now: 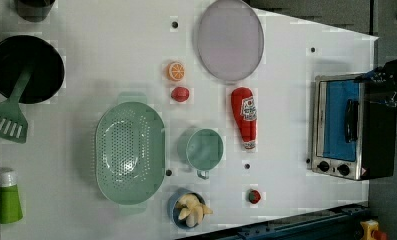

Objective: Pick Ketchup from the table and place it in strainer.

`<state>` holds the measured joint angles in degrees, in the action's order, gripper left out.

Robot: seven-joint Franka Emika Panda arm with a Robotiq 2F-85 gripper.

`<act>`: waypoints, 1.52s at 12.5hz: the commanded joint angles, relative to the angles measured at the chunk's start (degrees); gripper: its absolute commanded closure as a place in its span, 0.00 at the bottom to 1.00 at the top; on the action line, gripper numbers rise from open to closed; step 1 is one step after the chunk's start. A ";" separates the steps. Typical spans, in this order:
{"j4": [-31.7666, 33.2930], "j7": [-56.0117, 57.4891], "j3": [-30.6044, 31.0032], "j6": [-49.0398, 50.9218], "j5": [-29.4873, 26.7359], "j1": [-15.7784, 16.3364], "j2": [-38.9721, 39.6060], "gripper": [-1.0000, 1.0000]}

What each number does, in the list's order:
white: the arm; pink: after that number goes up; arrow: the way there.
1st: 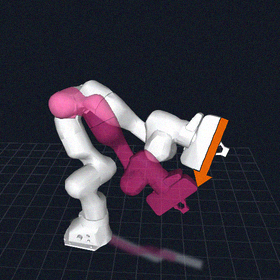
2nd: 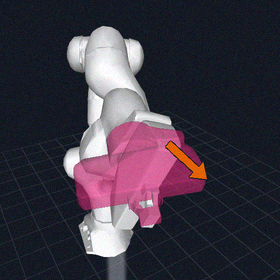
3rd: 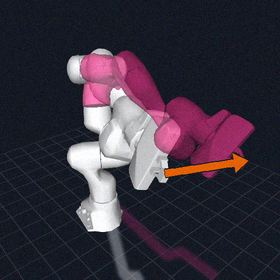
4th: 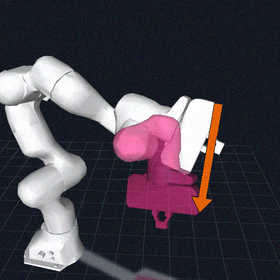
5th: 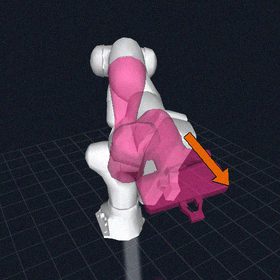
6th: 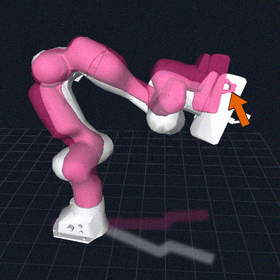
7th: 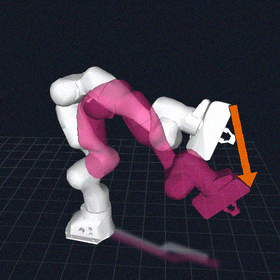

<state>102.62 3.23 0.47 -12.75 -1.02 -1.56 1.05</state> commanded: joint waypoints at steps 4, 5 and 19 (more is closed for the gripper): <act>8.24 -2.07 5.57 9.32 -0.61 -6.27 -14.55 0.00; 9.08 -0.69 6.04 9.28 -0.62 -6.16 -13.57 0.00; 26.39 50.67 9.60 -27.59 -0.62 -5.54 4.80 0.00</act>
<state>129.25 43.00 9.48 -37.85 -0.89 -7.12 7.88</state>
